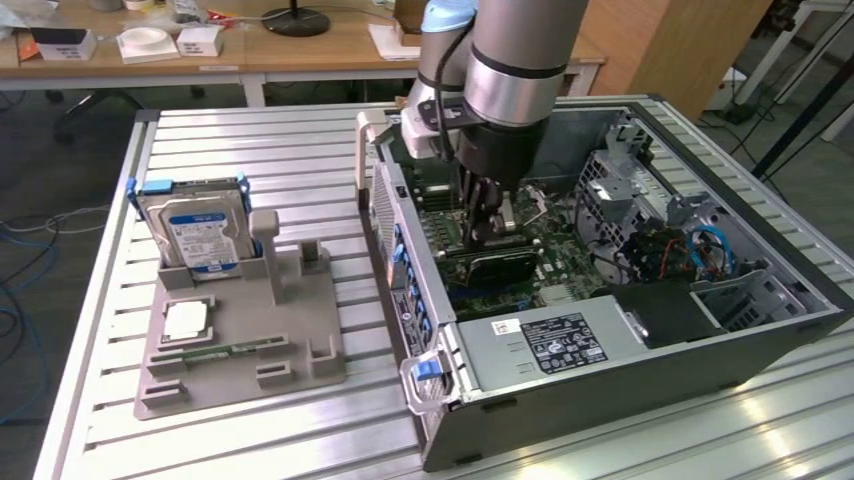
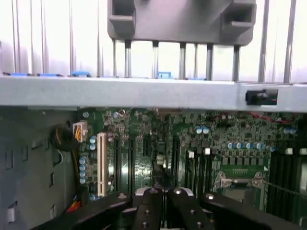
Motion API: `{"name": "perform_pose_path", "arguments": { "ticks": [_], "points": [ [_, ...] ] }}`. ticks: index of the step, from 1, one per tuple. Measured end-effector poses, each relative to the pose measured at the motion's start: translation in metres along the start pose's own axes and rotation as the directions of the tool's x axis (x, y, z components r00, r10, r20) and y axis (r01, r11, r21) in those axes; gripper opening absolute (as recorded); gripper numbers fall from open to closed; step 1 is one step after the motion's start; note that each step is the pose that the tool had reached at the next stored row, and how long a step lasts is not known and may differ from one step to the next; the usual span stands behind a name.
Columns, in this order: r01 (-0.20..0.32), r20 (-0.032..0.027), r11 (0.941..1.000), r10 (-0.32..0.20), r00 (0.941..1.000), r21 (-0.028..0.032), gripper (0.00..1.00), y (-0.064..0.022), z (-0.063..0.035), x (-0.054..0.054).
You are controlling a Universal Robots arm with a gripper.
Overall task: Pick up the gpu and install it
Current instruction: 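Press down on the gpu until it lock into place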
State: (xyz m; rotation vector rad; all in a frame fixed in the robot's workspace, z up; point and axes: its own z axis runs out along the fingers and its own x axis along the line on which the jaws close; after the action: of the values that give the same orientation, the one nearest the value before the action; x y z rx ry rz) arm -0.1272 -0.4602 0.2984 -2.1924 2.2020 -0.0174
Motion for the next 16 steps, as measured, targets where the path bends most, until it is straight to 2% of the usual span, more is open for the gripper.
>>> {"name": "perform_pose_path", "arguments": {
  "ticks": [2, 7, 10, 16],
  "points": [
    [0.0, -0.0002, 1.0, 0.0, 1.0, 0.0012, 0.11, -0.0016, 0.0014, 0.0],
    [0.0, -0.0002, 1.0, 0.0, 1.0, 0.0013, 0.11, -0.0231, 0.0043, 0.0],
    [0.0, 0.0, 1.0, 0.0, 1.0, 0.0017, 0.11, -0.0325, 0.0091, 0.0],
    [0.0, -0.0014, 1.0, 0.0, 1.0, 0.0079, 0.11, -0.0372, 0.0194, 0.0]
  ]
}}
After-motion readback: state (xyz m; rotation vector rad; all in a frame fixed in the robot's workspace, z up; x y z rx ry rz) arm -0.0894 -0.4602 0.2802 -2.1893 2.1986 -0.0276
